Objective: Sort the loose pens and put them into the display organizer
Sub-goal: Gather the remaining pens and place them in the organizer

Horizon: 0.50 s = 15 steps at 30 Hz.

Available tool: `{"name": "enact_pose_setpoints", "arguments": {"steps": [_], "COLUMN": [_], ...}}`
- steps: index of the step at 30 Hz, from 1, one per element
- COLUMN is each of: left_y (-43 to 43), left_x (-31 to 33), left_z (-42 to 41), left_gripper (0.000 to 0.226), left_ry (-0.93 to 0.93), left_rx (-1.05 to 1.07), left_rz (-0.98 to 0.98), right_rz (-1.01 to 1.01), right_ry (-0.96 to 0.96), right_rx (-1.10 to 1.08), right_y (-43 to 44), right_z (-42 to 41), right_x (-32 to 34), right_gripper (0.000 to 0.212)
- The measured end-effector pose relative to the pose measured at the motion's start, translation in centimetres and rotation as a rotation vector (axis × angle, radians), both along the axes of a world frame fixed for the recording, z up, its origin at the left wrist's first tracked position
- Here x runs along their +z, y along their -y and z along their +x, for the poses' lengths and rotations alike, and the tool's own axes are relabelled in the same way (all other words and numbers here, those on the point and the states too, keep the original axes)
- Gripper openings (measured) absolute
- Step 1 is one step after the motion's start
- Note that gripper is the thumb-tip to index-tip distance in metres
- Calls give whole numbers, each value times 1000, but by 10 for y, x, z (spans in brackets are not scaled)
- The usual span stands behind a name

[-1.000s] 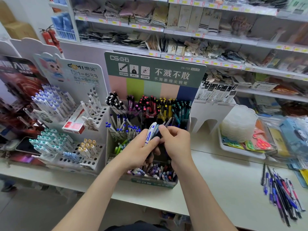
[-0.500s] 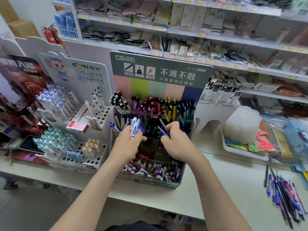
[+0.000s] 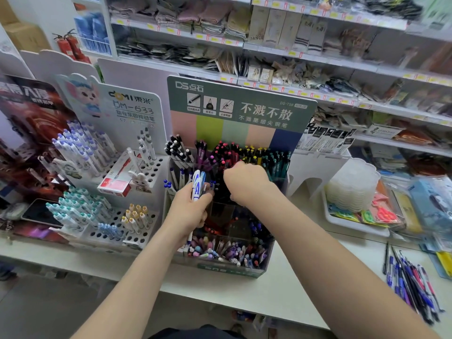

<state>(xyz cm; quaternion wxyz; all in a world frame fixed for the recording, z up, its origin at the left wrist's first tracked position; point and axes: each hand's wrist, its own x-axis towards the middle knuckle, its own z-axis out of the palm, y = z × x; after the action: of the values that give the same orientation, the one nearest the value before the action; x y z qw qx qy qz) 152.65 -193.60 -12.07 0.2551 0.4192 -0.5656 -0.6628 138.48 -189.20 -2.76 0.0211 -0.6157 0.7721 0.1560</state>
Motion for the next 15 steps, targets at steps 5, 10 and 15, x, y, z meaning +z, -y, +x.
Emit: {"name": "enact_pose_setpoints", "arguments": {"steps": [5,10,15], "left_y": [1,0,-4], "left_x": [5,3,10], "left_z": [6,12,8], "left_gripper": [31,36,19], "left_ry": [-115,-307,-437], "left_rx": [46,19,50], "left_rz": [206,336,337], "right_rz": [-114,-255,-881], "right_ry": [150,364,469], "right_rx": [64,12,-52], "right_y": [10,8,-25], "right_z": [-5,-21,-8], "right_x": [-13,-36,-61], "right_gripper": [28,50,12]}}
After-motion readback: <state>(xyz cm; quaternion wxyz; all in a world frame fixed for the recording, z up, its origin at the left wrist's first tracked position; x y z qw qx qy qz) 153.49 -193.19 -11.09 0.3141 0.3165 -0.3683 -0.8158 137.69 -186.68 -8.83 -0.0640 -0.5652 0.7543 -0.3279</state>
